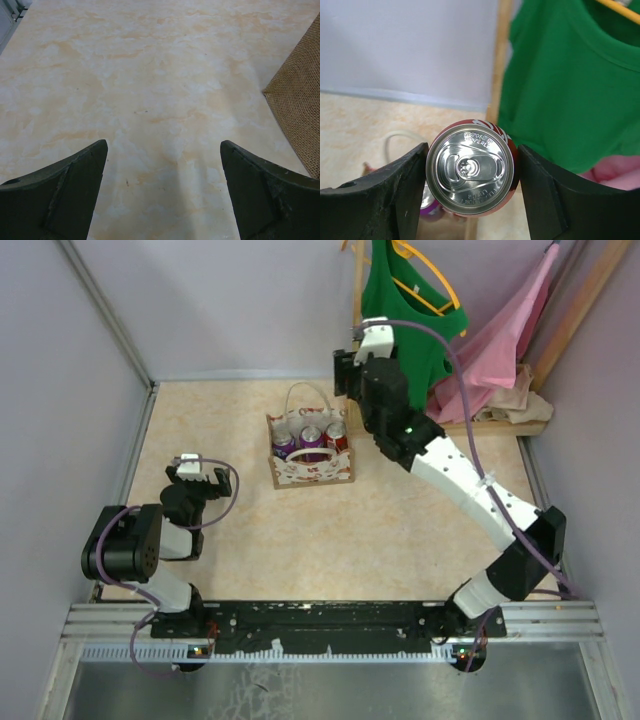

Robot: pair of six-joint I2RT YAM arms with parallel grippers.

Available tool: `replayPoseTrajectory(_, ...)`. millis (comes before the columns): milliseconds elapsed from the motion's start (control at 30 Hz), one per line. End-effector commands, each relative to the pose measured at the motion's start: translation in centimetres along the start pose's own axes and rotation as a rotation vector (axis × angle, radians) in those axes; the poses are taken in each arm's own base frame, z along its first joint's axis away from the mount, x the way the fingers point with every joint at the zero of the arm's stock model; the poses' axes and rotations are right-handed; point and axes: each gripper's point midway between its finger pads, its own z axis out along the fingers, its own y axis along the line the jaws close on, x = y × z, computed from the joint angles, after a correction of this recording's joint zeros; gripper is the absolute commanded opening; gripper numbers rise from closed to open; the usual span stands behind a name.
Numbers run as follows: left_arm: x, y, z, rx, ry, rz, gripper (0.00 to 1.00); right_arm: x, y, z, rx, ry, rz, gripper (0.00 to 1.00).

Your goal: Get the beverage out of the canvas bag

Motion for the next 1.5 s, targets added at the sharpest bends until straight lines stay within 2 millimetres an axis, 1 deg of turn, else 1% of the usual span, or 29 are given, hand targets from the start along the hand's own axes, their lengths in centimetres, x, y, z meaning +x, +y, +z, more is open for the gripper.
replayPoseTrajectory(0,-0.5,0.0,0.4,0.002,-0.017,0.01,1.0,-2.7,-5.8,0.0,0.148,-0.1,0.097,0.0)
replayPoseTrajectory(100,-0.5,0.0,0.4,0.002,-0.016,0.01,1.0,-0.1,-7.4,0.7,0.164,-0.049,0.114,0.0)
replayPoseTrajectory(233,-0.5,0.0,0.4,0.002,-0.016,0.01,1.0,3.7,-8.3,1.7,0.173,0.03,0.105,0.0)
replayPoseTrajectory(567,-0.5,-0.1,0.4,0.004,-0.018,0.009,1.0,12.4,-8.3,3.7,0.165,0.194,0.098,0.0)
replayPoseTrajectory(667,-0.5,-0.1,0.4,0.004,-0.017,0.01,1.0,14.8,-8.3,3.9,0.161,0.232,0.105,0.0)
replayPoseTrajectory(767,-0.5,-0.1,0.4,0.003,-0.017,0.01,1.0,16.7,-8.1,3.8,0.152,0.267,0.118,0.0)
replayPoseTrajectory(833,-0.4,-0.1,0.4,0.003,-0.015,0.01,1.0,17.9,-7.9,3.8,0.145,0.287,0.127,0.0)
replayPoseTrajectory(967,-0.5,-0.1,0.4,0.004,-0.017,0.009,1.0,19.4,-7.4,4.0,0.126,0.302,0.137,0.0)
replayPoseTrajectory(1067,-0.5,-0.1,0.4,0.004,-0.017,0.01,1.0,20.3,-7.4,4.3,0.123,0.31,0.139,0.0)
replayPoseTrajectory(1100,-0.5,-0.1,0.4,0.003,-0.016,0.01,1.0,20.3,-7.4,4.3,0.126,0.309,0.141,0.0)
replayPoseTrajectory(1133,-0.5,-0.1,0.4,0.003,-0.017,0.011,1.0,21.8,-7.4,4.6,0.132,0.339,0.132,0.0)
replayPoseTrajectory(1267,-0.5,-0.1,0.4,0.003,-0.017,0.01,1.0,23.5,-7.6,4.9,0.144,0.362,0.136,0.0)
replayPoseTrajectory(1467,-0.5,-0.1,0.4,0.004,-0.017,0.01,1.0,24.5,-8.1,5.1,0.159,0.354,0.146,0.0)
